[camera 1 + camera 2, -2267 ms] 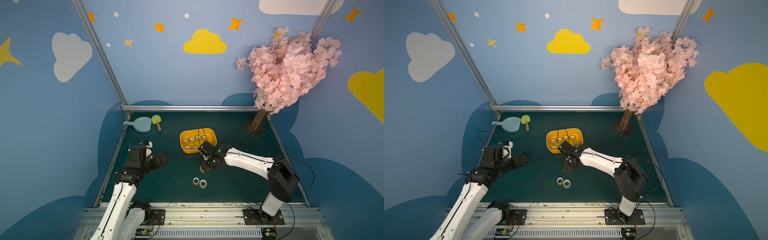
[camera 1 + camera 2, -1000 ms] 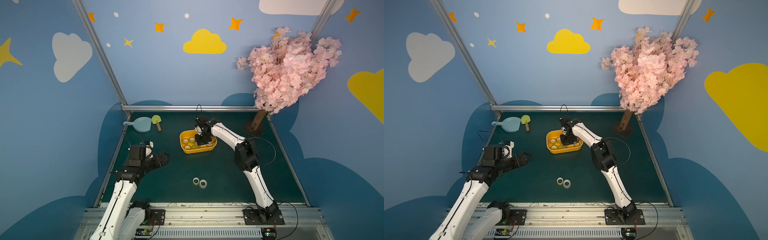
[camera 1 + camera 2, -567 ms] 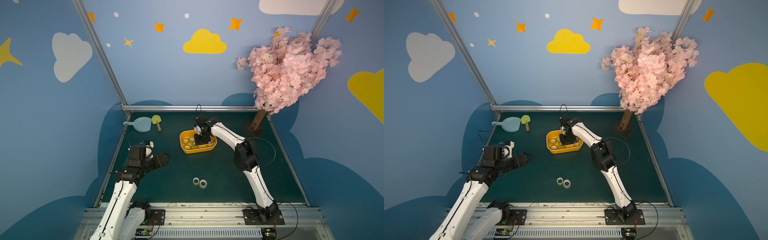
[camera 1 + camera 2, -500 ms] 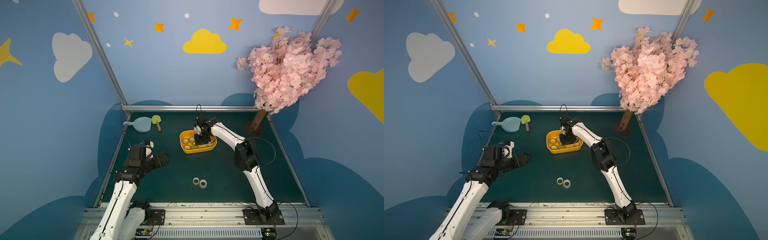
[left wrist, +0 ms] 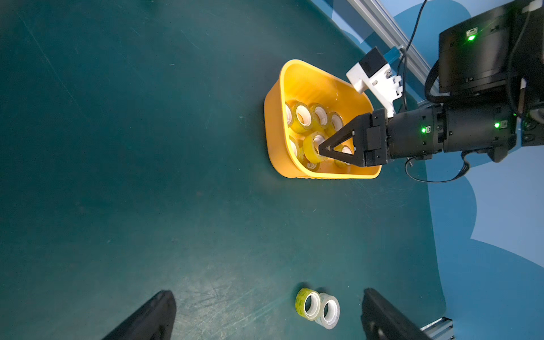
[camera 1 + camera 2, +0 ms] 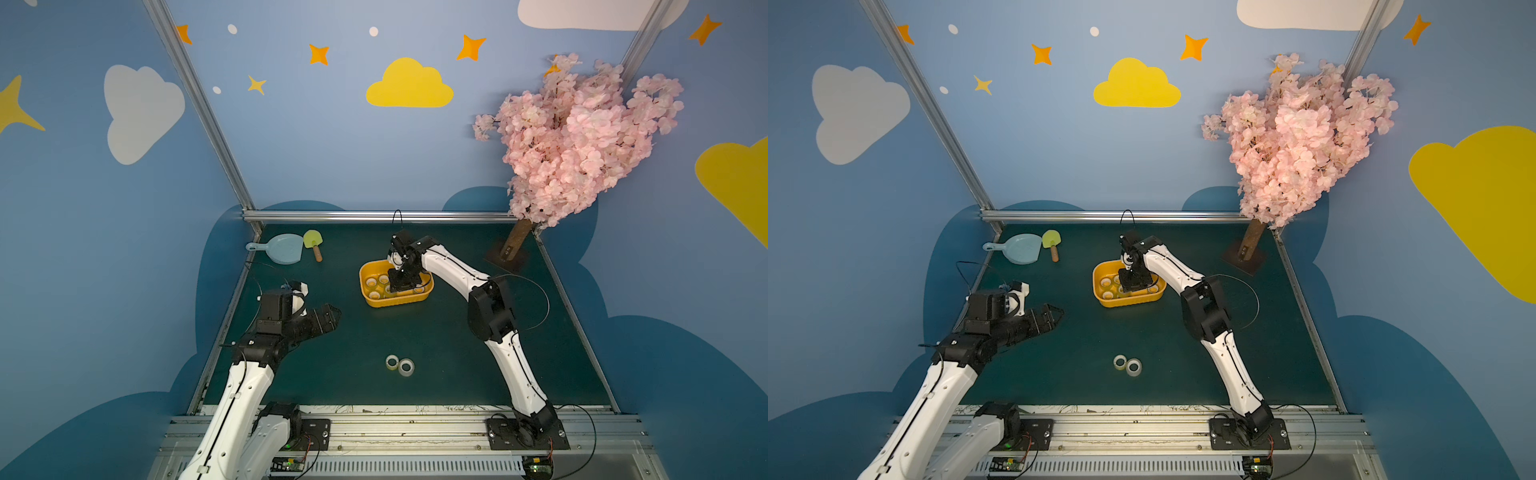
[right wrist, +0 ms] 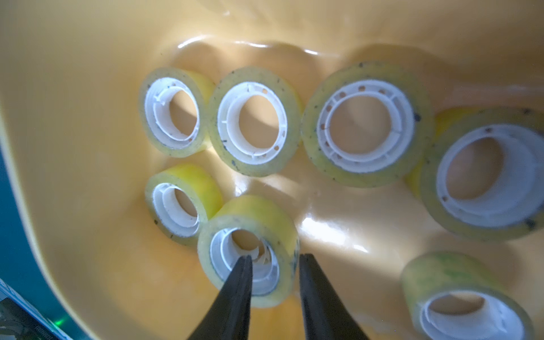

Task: Put the transparent tape into the storage box
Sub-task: Place the tape in the storage box.

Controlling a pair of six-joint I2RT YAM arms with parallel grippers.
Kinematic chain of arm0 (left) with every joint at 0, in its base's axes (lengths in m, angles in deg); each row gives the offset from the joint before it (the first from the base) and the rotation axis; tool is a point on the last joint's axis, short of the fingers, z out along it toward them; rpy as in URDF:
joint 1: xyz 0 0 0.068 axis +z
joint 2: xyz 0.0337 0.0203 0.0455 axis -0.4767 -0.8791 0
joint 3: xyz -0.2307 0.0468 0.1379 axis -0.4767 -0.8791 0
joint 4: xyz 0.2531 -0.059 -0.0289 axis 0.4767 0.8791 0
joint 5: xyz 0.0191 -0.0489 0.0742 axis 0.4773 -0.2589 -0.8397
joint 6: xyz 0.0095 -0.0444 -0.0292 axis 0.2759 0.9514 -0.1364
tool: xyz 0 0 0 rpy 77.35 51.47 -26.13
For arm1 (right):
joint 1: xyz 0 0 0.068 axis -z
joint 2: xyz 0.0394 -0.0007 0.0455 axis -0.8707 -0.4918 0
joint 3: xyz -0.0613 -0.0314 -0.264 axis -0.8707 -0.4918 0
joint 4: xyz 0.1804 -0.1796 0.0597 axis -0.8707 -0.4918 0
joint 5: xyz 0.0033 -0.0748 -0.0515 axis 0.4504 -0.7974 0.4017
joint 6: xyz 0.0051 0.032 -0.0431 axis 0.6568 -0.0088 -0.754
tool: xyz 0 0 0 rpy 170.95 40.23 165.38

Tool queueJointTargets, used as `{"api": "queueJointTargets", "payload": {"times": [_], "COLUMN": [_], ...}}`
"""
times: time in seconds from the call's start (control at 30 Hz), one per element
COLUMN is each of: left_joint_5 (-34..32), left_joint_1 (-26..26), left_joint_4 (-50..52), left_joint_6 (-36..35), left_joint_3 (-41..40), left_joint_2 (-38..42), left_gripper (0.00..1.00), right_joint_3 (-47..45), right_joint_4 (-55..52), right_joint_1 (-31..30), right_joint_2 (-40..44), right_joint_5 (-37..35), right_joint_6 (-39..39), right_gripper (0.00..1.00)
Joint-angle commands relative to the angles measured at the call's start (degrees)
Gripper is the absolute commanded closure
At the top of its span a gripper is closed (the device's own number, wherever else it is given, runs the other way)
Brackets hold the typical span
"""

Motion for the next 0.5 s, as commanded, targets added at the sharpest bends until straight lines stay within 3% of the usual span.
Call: {"api": "queueJointTargets", "payload": {"times": [0.0,0.23,0.47], "left_joint_5": [0.5,0.2,-0.1], "left_joint_1": [-0.2,-0.3,-0.4], "left_joint_4": [-0.1,0.0,0.2], "left_joint_6": [-0.2,-0.3,-0.3], "left_joint_3": [0.5,0.4,0.5], "left_joint_2": [0.4,0.2,0.3], "left_gripper": [0.0,0.0,0.0], "right_joint_3": [1.2,-0.3,-0.6], "right_joint_4": [-1.7,-1.9,-2.0], "right_joint_1": [-0.3,1.2,3.0], "right_joint_2": [-1.6,2.0,5.2], "right_joint_5": [0.1,-4.1,-5.4], "right_joint_6": [-0.3,-0.5,-1.9], "right_gripper": [0.68,0.92,0.97]}}
